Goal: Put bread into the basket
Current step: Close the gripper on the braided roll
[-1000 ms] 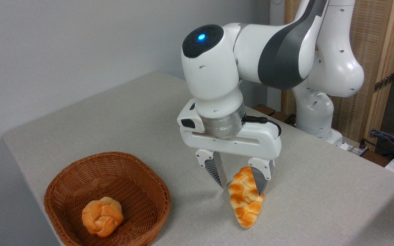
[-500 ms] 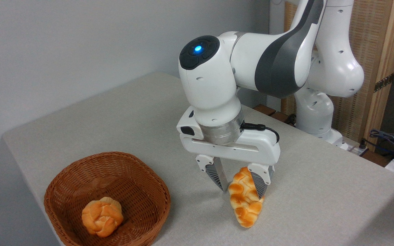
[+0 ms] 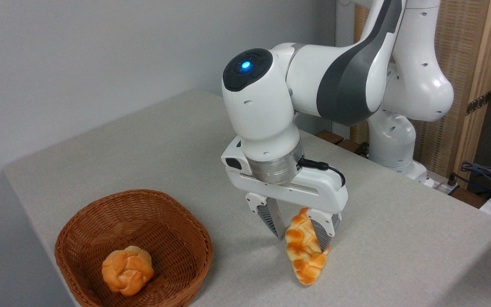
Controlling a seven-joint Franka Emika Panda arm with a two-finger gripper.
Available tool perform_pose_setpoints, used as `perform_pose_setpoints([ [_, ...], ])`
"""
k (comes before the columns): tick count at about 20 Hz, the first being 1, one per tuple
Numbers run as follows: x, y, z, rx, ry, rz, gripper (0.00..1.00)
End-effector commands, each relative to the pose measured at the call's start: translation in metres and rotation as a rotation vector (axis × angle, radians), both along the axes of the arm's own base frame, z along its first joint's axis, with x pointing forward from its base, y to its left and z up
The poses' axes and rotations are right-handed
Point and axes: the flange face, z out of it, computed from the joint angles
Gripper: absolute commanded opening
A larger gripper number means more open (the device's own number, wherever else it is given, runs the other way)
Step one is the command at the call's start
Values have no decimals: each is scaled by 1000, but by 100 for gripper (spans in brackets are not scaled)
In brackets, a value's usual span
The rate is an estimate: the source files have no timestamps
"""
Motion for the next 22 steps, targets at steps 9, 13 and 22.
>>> perform_pose_setpoints([
  [9, -2, 11, 2, 0, -18, -58, 26],
  [13, -2, 13, 2, -2, -18, -62, 20],
  [22, -3, 12, 2, -7, -17, -76, 17],
])
